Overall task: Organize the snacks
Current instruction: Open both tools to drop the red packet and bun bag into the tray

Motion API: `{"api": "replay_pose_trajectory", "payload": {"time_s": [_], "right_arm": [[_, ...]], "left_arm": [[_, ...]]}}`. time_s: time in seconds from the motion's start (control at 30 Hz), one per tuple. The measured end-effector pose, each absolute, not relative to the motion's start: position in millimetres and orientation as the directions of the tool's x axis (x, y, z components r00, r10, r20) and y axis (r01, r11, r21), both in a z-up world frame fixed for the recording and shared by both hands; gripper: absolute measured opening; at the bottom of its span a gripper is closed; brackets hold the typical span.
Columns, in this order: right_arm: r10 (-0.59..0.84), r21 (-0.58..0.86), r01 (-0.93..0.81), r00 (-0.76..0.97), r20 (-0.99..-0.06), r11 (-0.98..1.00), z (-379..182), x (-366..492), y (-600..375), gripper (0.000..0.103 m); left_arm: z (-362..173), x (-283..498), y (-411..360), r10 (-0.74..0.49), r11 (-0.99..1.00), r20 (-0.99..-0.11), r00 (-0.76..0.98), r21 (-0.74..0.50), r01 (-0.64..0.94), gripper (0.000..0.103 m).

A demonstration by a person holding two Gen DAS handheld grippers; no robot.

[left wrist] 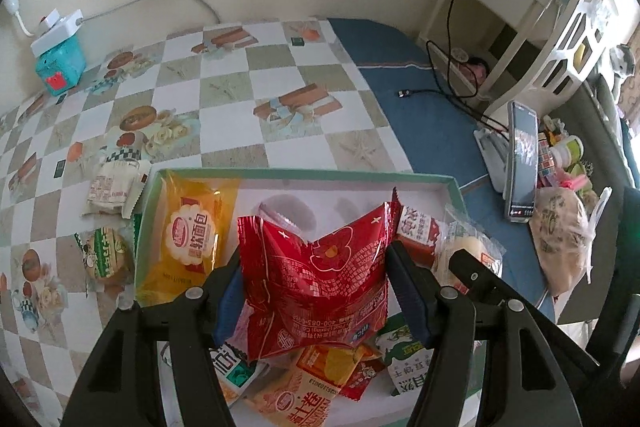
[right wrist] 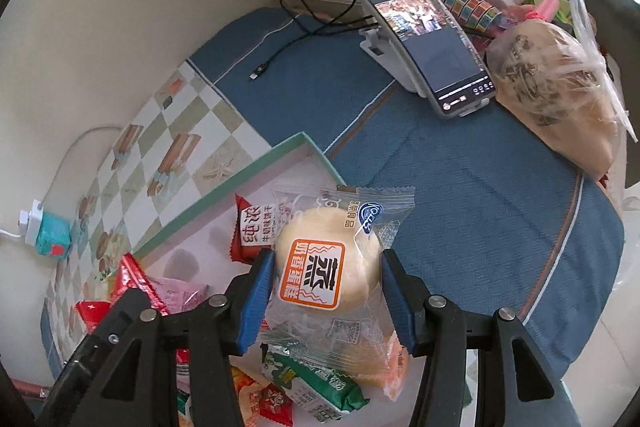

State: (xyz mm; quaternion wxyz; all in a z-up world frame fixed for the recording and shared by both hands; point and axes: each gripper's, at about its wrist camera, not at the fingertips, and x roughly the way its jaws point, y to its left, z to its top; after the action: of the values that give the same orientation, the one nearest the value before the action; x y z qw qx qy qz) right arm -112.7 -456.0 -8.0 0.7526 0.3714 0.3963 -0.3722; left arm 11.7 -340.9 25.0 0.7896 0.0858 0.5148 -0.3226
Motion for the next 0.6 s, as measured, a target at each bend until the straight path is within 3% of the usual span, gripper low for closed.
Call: {"api": "replay_pose_trajectory", "payload": {"time_s": [0.27,0.6], "right_arm": [[-0.245,0.249,0.844,0.398,-0.884,0.474,-12.3,-105.1,-448.1,0.056],[-0.211,0.239,0.821,0.394,-0.895,0.518,-14.7,-93.1,-438.8,0.057]], "left_arm": [[9.2,20.3,-332.8,-0.346,0.813,-0.905,0.248,-0.157,0.561,0.068],[9.7,29.3,-323.3,-0.344,0.828,-0.907,0.242,-0.171,0.535,0.068]]}}
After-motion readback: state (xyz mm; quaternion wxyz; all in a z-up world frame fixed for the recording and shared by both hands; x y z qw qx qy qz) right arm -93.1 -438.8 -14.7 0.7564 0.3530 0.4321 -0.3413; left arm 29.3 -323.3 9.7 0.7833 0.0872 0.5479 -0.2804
